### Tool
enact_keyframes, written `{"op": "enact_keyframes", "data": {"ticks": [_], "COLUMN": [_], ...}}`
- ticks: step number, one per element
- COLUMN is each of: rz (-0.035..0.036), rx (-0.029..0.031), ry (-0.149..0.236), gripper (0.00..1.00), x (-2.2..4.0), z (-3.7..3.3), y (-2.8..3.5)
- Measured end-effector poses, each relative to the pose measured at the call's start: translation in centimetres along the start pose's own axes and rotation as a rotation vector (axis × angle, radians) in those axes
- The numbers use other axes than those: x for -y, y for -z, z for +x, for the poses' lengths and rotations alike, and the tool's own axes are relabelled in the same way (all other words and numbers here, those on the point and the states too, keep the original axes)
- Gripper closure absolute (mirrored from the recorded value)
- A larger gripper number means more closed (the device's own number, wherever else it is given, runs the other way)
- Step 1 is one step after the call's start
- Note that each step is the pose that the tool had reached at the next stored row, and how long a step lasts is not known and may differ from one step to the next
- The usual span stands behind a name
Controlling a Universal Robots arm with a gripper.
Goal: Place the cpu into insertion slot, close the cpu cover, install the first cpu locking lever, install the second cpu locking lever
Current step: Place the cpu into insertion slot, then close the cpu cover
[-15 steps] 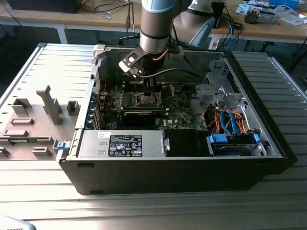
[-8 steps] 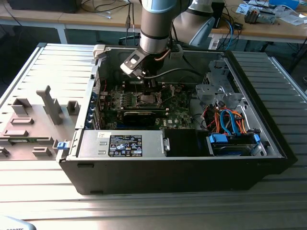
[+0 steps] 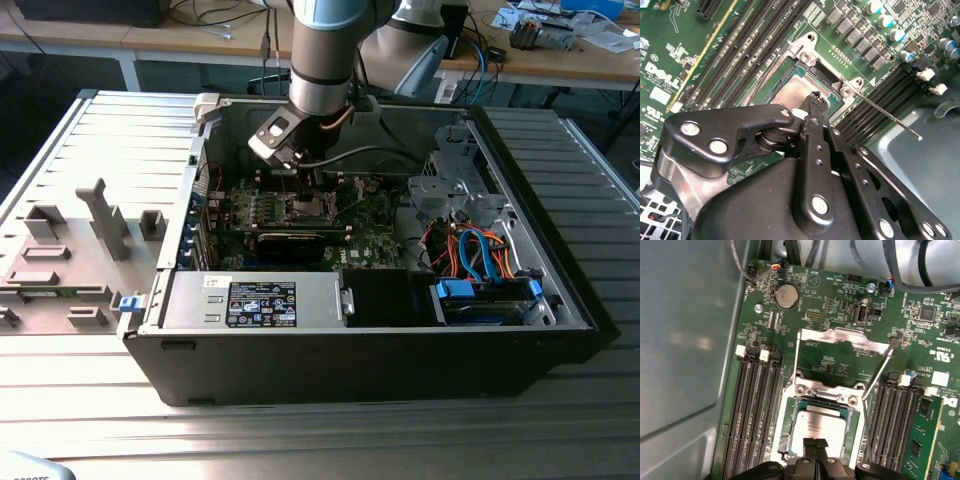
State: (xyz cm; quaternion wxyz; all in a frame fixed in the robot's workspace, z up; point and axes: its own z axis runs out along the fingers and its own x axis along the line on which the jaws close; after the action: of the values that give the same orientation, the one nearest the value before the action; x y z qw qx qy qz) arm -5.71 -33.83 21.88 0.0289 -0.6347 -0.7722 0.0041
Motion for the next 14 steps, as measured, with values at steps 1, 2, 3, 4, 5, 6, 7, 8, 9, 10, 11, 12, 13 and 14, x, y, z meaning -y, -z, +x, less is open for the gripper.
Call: {"op": "enact_keyframes", "data": {"ticks": [1, 2, 3, 4, 5, 6, 7, 8, 9, 10, 11, 12, 13, 14], "rz": [0.0000, 0.0000, 0.0001, 0.0002, 0.0001, 0.0000, 0.0000, 0.0001, 0.0001, 0.0001, 0.0000, 0.0001, 0.0000, 0.0000], "rx": [0.0000, 0.0000, 0.0001, 0.0002, 0.0001, 0.0000, 0.0001, 0.0001, 0.0001, 0.0001, 0.0001, 0.0000, 0.0000, 0.0000], "ry": [0.000, 0.000, 0.000, 0.000, 0.000, 0.000, 0.000, 0.000, 0.000, 0.000, 0.000, 0.000, 0.000, 0.000], "gripper": [0.89, 0.89, 0.89, 0.89, 0.89, 0.89, 0.89, 0.89, 0.89, 0.89, 0.89, 0.89, 0.89, 0.89], "x": [0.01, 0.01, 0.02, 0.02, 0.08, 0.09, 0.10, 0.10, 0.10, 0.09, 0.10, 0.10, 0.10, 0.10], "z": [-0.05, -0.06, -0.06, -0.07, -0.01, 0.01, 0.01, 0.01, 0.01, 0.01, 0.01, 0.01, 0.01, 0.01], "y": [0.00, 0.00, 0.03, 0.10, 1.49, 1.86, 1.86, 1.87, 1.87, 1.87, 1.87, 1.87, 1.87, 1.87]}}
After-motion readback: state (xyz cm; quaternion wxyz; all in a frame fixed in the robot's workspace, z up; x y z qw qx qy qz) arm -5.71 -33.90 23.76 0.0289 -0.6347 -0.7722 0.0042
